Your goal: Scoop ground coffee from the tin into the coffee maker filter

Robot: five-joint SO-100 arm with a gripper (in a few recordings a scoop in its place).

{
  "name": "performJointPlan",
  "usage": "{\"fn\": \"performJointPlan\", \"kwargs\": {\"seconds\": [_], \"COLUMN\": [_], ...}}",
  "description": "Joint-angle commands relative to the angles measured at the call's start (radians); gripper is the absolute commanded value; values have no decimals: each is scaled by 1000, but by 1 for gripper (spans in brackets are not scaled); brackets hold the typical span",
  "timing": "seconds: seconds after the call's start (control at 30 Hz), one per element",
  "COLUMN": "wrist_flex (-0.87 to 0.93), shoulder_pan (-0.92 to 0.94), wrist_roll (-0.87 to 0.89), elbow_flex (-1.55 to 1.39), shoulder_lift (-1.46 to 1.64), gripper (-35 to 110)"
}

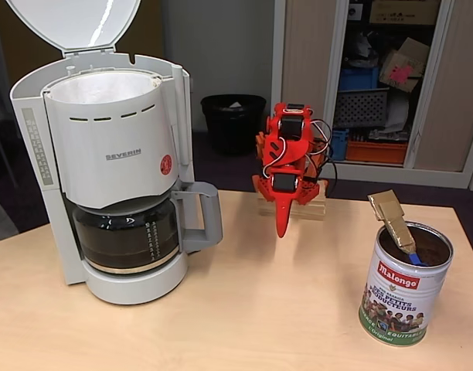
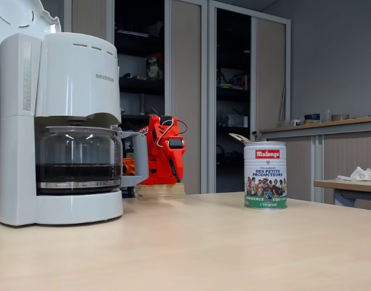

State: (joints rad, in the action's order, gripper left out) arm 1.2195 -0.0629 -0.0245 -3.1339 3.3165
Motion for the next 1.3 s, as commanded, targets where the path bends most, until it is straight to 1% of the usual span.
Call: {"fn": "performJointPlan", "kwargs": {"seconds": [0.0, 0.23, 1.27], "wrist_flex": [-3, -3, -5], "shoulder_pan": [3, -29, -20], "wrist_roll": [-25, -25, -23], "elbow_flex": [-8, -8, -8], "shoulder_lift": [9, 9, 8], "gripper": [0, 0, 0]}}
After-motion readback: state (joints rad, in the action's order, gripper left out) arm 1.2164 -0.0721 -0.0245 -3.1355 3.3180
